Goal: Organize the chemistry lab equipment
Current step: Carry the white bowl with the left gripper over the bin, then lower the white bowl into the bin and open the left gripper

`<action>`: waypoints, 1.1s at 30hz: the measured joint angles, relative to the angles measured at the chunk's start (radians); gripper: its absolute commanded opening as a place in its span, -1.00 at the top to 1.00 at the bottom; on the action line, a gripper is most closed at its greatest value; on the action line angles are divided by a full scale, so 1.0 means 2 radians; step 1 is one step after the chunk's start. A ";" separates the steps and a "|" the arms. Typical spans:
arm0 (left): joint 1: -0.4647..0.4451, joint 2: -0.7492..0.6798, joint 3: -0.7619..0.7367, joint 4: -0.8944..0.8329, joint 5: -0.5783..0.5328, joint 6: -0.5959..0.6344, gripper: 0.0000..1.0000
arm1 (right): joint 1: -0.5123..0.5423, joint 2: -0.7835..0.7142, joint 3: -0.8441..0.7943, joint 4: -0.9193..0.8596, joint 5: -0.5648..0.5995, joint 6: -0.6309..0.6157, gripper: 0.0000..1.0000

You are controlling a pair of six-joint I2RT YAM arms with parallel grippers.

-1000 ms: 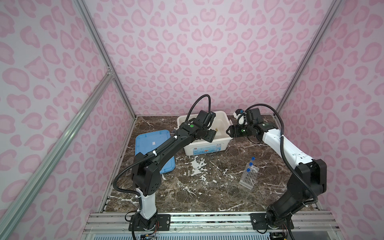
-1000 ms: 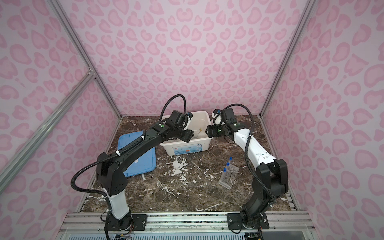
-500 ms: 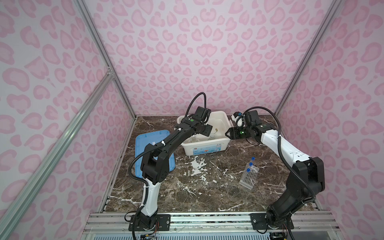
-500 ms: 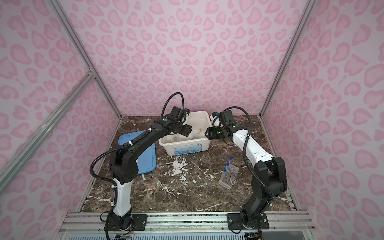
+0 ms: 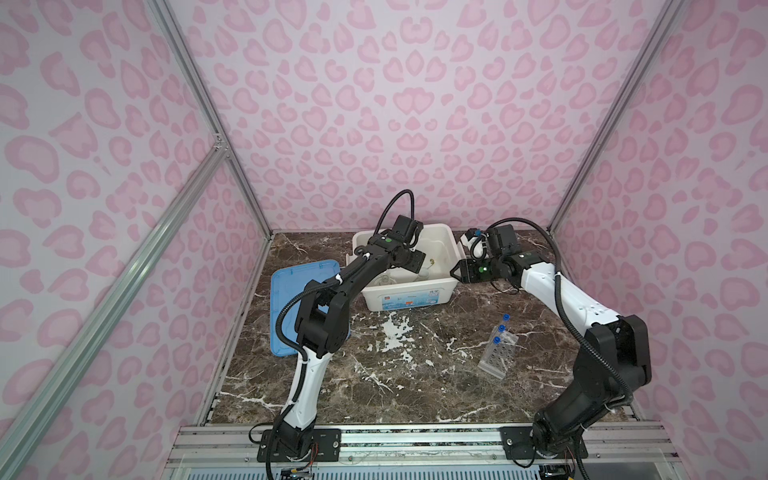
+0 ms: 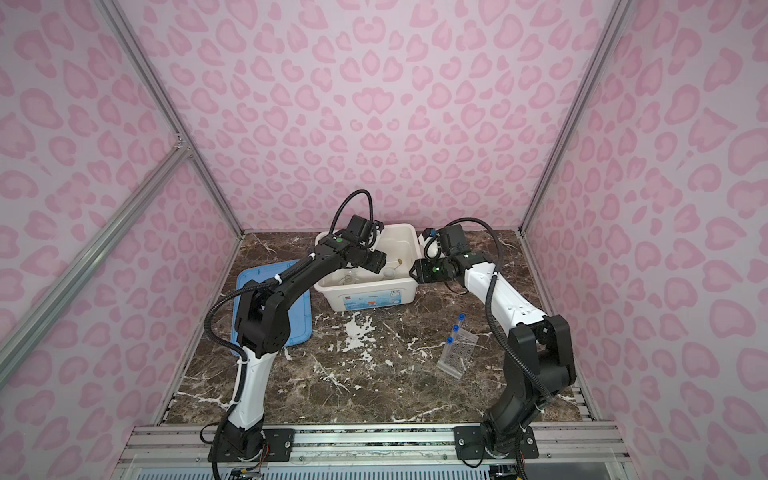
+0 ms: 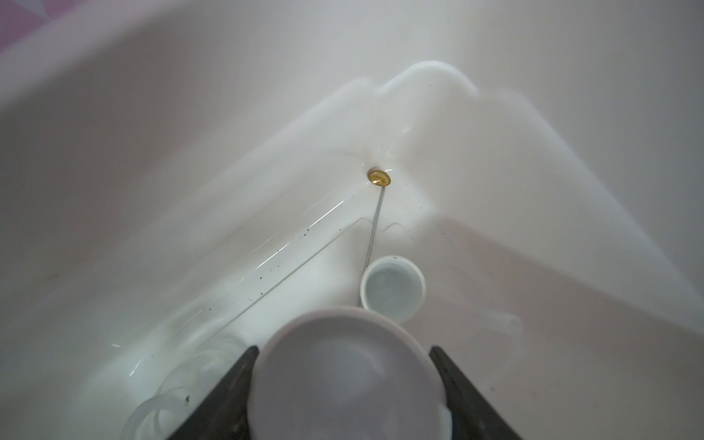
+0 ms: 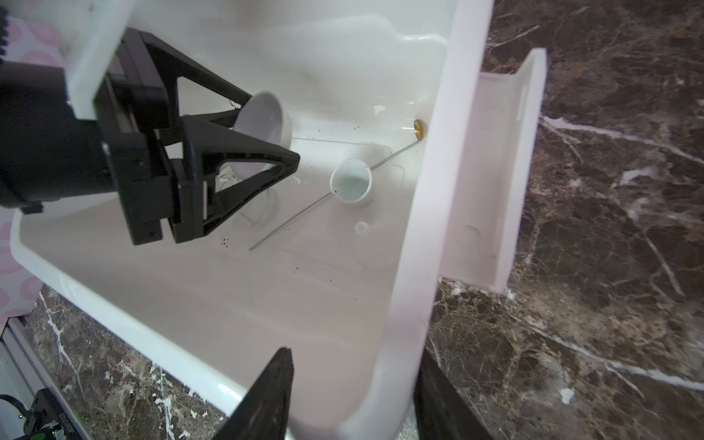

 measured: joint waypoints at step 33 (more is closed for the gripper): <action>0.004 0.057 0.006 0.010 0.002 0.022 -0.42 | 0.004 -0.008 -0.008 -0.005 -0.007 0.003 -0.01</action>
